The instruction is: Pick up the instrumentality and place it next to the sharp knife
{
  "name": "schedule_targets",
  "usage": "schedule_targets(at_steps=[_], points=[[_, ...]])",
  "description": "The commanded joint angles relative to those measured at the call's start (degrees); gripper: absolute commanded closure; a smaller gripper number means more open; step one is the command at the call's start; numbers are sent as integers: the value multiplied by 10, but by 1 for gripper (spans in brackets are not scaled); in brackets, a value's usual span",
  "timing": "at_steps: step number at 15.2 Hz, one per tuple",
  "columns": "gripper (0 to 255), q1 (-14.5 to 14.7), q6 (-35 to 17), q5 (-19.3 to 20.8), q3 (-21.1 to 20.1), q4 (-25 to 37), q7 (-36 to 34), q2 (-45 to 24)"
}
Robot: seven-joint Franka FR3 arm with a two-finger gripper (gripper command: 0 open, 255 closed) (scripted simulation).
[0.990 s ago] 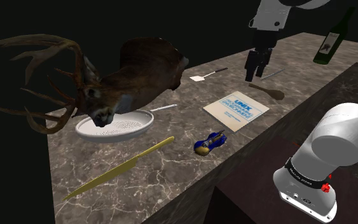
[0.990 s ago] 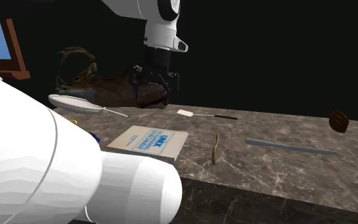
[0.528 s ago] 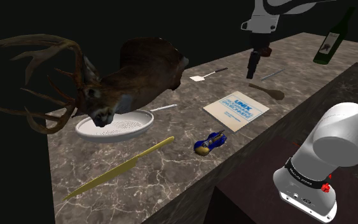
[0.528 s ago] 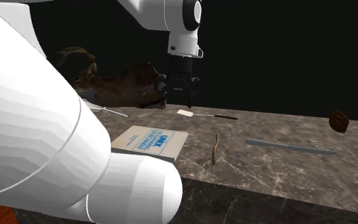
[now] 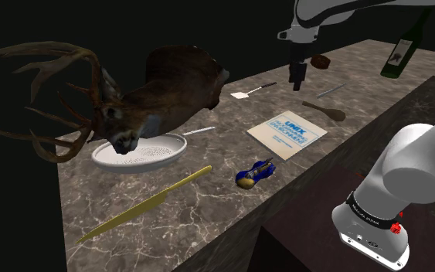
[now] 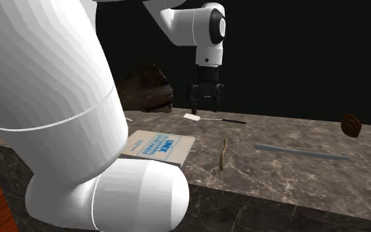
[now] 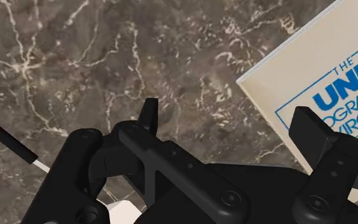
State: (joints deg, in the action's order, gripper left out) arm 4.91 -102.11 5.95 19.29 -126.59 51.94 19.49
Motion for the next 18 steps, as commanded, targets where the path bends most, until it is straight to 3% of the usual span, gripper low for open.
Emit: schedule_targets(at_steps=[1,8,15,18], points=[[0,9,-22,1,15,25,65,-42],[0,26,-72,-30,42,145,275,-193],[0,16,-94,-75,26,288,461,-336],[0,14,-115,-77,24,272,463,-342]])
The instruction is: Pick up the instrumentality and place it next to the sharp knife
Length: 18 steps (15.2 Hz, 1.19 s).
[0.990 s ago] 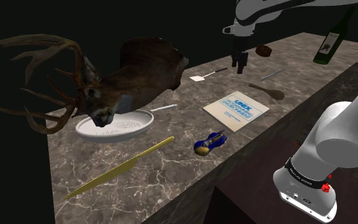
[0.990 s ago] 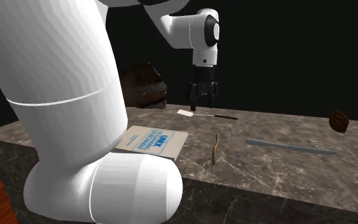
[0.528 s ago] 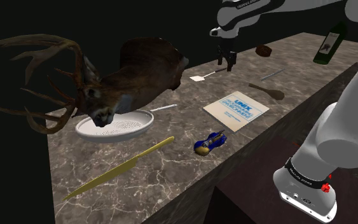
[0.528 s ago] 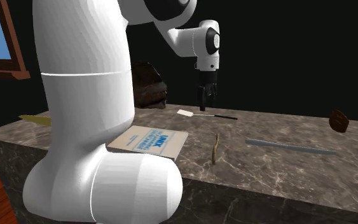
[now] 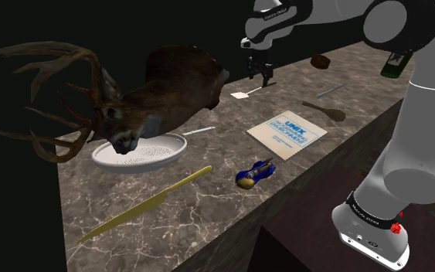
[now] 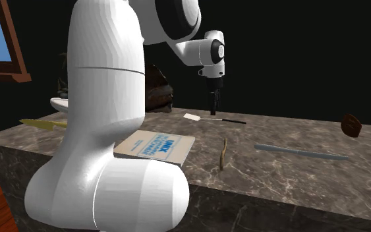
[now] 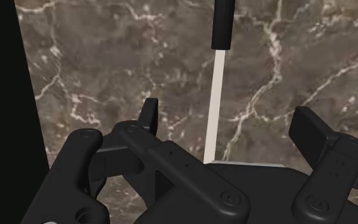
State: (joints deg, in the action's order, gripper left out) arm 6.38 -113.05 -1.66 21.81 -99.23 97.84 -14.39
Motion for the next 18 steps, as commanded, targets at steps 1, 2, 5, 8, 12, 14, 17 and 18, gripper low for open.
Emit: schedule_targets(at_steps=[1,2,5,8,12,14,17,18], points=[[0,-1,-13,-2,-1,-7,4,-5],[0,-1,-20,-3,-1,-12,5,-7],[0,-2,-38,-5,-2,-24,6,-14],[0,-2,-38,-5,-2,-24,6,-14],[0,-2,-38,-5,-2,-24,6,-14],[255,-2,-38,-5,-2,-24,6,-14],[255,-2,-38,-5,-2,-24,6,-14],[255,-2,-38,-5,-2,-24,6,-14]])
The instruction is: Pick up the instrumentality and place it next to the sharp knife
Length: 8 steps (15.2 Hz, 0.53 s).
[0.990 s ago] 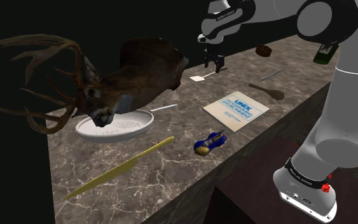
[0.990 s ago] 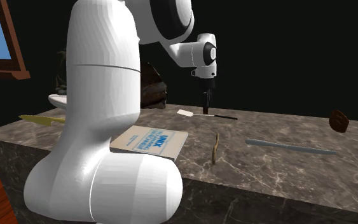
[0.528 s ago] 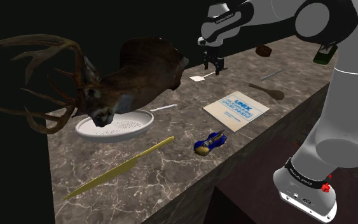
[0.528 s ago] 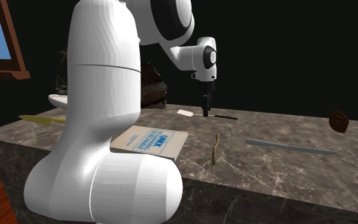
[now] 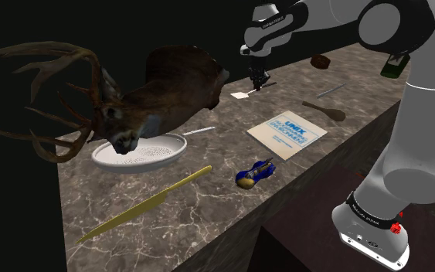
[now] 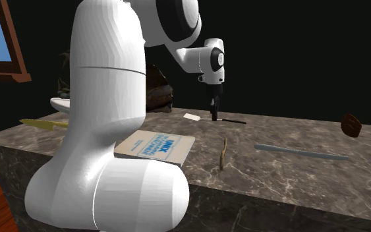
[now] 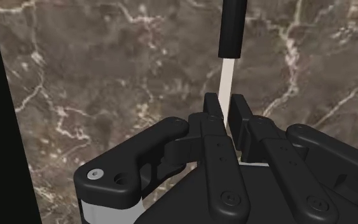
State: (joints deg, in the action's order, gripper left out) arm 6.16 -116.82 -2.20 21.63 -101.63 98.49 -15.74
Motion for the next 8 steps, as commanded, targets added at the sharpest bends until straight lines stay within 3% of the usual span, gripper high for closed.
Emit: schedule_targets(at_steps=[1,8], points=[[255,0,0,0,0,0,0,0],[255,1,21,3,1,14,-1,7]])
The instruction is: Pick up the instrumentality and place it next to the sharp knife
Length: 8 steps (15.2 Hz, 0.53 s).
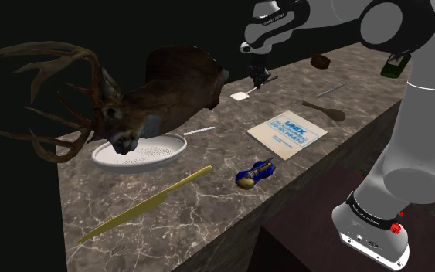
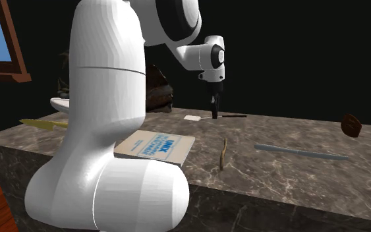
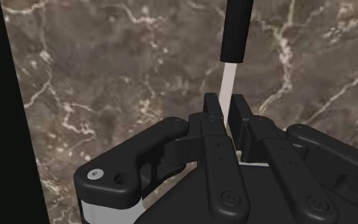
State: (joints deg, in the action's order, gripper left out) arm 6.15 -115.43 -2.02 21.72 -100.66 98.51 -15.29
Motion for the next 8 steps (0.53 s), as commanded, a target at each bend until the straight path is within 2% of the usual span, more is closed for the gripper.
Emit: schedule_targets(at_steps=[1,8], points=[[255,1,14,2,0,10,-1,4],[255,1,64,6,2,49,-2,16]])
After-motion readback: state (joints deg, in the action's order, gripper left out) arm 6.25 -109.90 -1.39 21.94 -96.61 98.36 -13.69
